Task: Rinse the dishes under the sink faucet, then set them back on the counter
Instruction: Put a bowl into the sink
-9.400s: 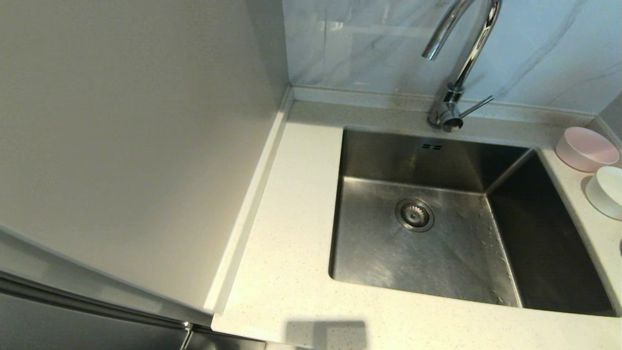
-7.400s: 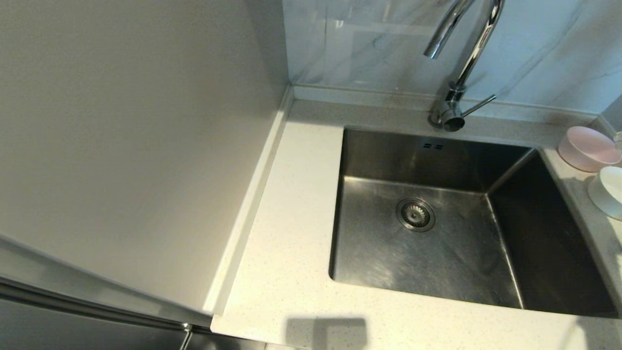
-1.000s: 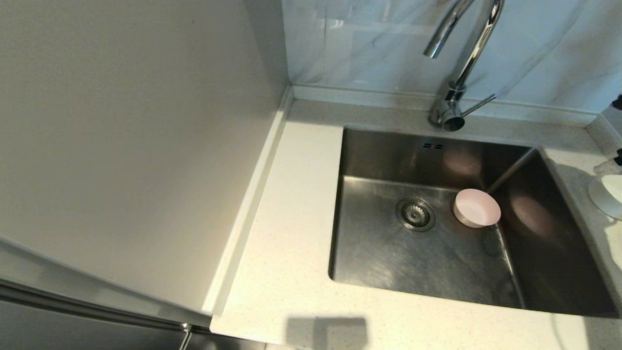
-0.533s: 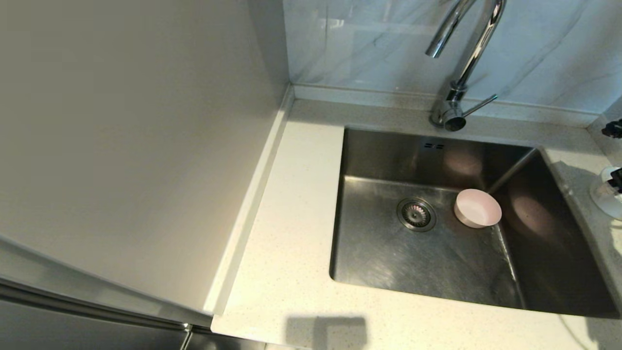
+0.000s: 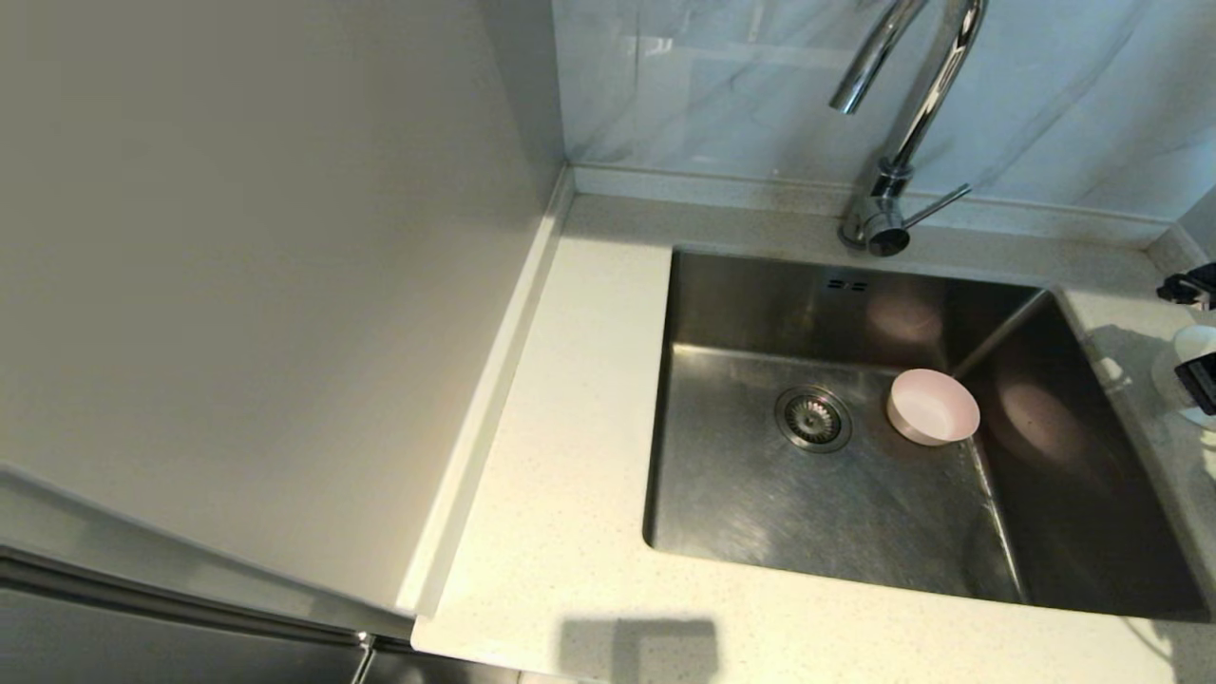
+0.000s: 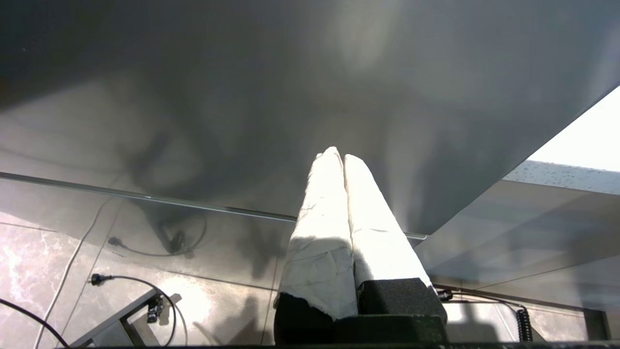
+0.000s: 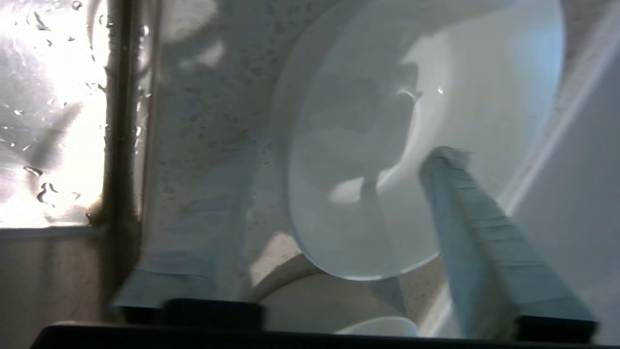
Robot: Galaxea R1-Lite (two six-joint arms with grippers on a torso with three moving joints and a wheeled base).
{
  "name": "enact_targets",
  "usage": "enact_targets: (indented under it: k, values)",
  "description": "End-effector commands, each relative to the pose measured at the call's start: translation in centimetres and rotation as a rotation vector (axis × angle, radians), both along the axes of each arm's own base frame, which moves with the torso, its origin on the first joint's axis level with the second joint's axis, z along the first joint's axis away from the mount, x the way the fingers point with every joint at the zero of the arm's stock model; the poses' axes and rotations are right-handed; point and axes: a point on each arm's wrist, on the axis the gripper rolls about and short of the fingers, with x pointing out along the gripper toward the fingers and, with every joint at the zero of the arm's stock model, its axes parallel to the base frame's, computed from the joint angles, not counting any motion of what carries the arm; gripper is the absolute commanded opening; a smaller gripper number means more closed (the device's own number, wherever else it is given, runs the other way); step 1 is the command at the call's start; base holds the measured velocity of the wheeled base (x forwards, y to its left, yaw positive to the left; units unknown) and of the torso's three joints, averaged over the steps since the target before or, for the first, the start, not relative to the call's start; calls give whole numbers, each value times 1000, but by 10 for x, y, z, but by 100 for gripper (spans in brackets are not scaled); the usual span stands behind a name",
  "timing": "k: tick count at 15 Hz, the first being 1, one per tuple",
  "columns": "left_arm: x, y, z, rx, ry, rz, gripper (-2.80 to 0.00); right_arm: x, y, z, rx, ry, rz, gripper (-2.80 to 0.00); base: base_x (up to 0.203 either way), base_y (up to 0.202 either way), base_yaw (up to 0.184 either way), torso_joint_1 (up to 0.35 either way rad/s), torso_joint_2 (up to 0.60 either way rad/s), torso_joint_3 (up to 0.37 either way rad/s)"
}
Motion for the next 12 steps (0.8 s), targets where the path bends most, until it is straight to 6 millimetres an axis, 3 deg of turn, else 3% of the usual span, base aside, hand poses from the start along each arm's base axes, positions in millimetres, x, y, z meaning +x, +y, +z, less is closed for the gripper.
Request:
enact_targets:
  k: [1, 9, 12]
  values:
    - [0, 0, 0, -1, -3, 1, -280, 2, 0, -2, 6, 6, 9, -280, 0, 0, 0, 0, 0, 0]
    - [0, 0, 0, -1, -3, 1, -280, 7, 11, 10, 2, -93, 79, -280, 0, 0, 0, 0, 0, 0]
    - [0, 0, 0, -1, -3, 0, -280, 8, 41, 28, 0, -169, 178, -280, 0, 0, 0, 0, 0, 0]
